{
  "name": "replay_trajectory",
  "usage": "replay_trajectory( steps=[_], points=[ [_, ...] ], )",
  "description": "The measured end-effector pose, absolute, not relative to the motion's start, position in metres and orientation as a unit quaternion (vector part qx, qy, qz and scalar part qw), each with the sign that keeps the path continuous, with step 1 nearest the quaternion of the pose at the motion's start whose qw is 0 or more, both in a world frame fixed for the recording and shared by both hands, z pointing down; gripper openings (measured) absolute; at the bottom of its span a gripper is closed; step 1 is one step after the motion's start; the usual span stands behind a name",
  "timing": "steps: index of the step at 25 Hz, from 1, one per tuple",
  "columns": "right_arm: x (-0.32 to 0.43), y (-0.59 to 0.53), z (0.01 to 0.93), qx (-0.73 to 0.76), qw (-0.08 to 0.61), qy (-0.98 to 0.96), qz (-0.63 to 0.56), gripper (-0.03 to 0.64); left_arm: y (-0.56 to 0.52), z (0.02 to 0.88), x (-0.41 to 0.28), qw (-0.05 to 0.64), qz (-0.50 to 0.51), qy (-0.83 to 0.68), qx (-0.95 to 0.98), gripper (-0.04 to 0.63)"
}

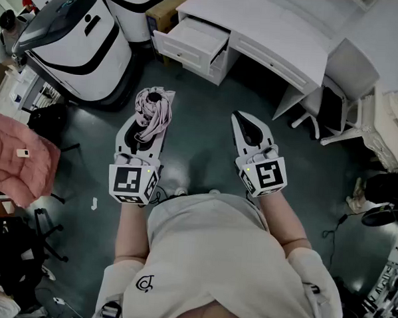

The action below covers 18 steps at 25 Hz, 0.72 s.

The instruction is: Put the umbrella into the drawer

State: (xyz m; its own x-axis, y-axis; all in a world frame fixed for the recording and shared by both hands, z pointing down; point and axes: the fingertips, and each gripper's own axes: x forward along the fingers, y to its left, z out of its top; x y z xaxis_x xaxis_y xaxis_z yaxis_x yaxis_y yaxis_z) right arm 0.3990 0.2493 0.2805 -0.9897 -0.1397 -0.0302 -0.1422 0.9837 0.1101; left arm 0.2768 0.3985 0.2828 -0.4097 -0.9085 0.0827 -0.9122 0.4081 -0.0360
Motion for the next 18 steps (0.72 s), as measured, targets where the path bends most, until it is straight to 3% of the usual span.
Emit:
replay_trajectory(
  steps=[18],
  points=[
    [0.366,0.26,0.289,-0.106,0.006,0.994,0.025,0.006,0.408,0.293,0.242,0.04,0.019,-0.827,0.561,0.224]
  ],
)
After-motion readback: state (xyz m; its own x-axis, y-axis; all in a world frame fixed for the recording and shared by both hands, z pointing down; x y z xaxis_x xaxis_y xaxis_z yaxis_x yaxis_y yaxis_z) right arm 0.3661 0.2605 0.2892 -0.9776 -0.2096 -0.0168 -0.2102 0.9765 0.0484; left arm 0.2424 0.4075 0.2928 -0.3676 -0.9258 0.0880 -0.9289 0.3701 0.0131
